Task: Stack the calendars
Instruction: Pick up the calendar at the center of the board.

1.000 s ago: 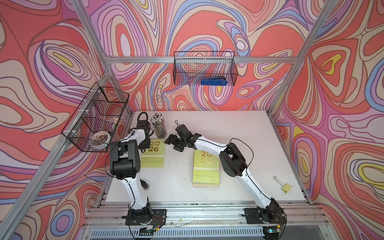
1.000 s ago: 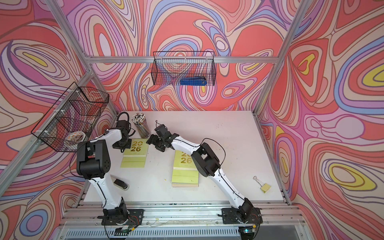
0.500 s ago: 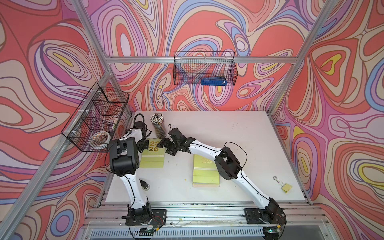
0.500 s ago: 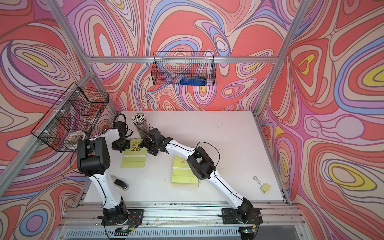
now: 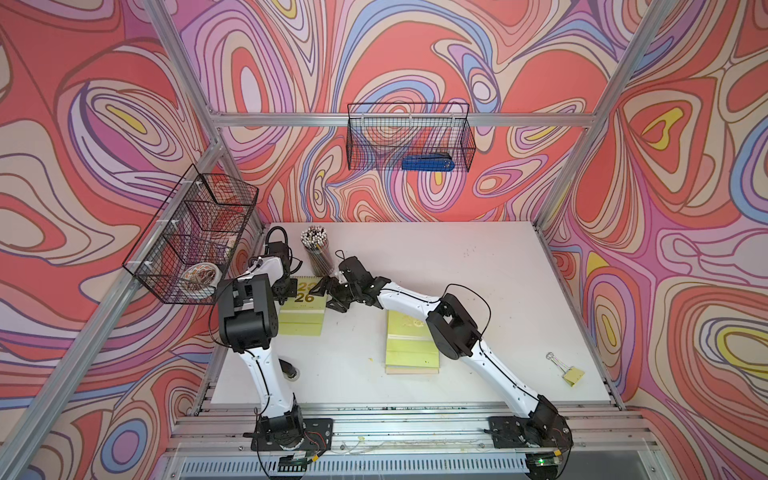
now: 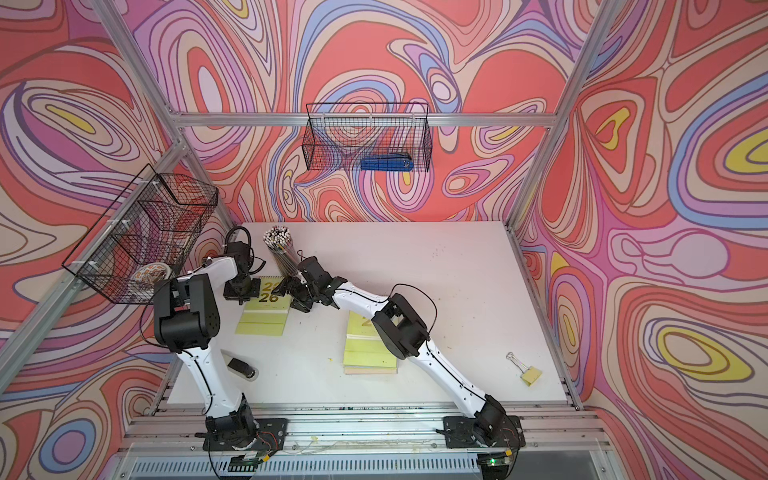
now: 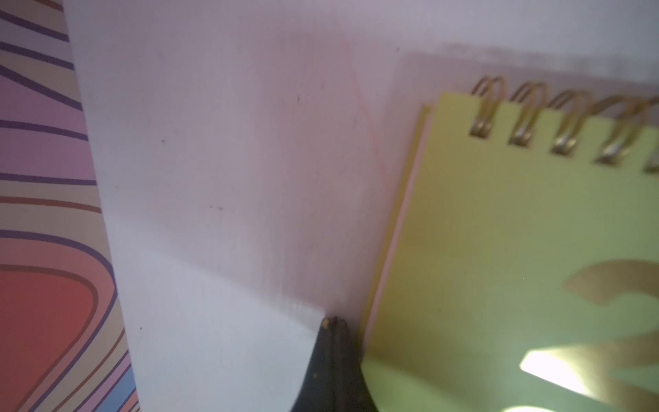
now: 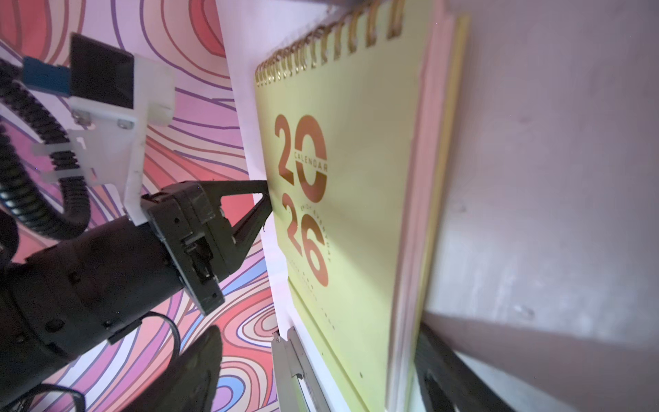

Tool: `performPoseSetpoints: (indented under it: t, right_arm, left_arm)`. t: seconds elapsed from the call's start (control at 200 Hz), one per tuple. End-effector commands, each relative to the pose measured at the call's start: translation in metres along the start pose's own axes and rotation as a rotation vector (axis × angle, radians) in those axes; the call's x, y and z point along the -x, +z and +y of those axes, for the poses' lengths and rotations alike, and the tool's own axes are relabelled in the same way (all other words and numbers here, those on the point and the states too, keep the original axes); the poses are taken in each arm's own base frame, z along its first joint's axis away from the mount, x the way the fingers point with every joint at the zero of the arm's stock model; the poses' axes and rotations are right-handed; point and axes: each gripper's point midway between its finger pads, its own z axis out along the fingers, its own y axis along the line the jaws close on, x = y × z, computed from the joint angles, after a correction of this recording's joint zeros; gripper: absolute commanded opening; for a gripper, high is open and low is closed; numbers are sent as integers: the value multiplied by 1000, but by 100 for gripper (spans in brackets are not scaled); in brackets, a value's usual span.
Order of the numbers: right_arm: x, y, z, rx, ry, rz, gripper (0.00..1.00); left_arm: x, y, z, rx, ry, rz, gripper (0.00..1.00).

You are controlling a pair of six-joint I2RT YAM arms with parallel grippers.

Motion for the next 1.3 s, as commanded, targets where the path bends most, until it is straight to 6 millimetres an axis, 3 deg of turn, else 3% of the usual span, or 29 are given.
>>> performPoseSetpoints:
  t: [0.0,0.19,0.581,0.801,1.037,1.292]
  right_arm:
    - [-8,13,-11,36,-10,34,84]
    - [-7,11,-9,80,-5,16,78]
    - [-3,-2,-4,78,-22,-34,28]
    - [-6,-15,9,109,-43,-48,0]
    - [-12,-36,22,117,-63,-66,0]
    - [-22,-66,29,111,-95,-92,0]
  left_arm:
    - [-27,8,-24,-109,36,110,0]
    - [-29,7,-24,-116,35,119,0]
    - [-19,-5,-16,-87,6,92,0]
    - [-13,-20,-12,-86,-22,60,0]
    - [-6,-48,-12,-93,-43,18,0]
    - [-12,-71,-18,-87,-43,-10,0]
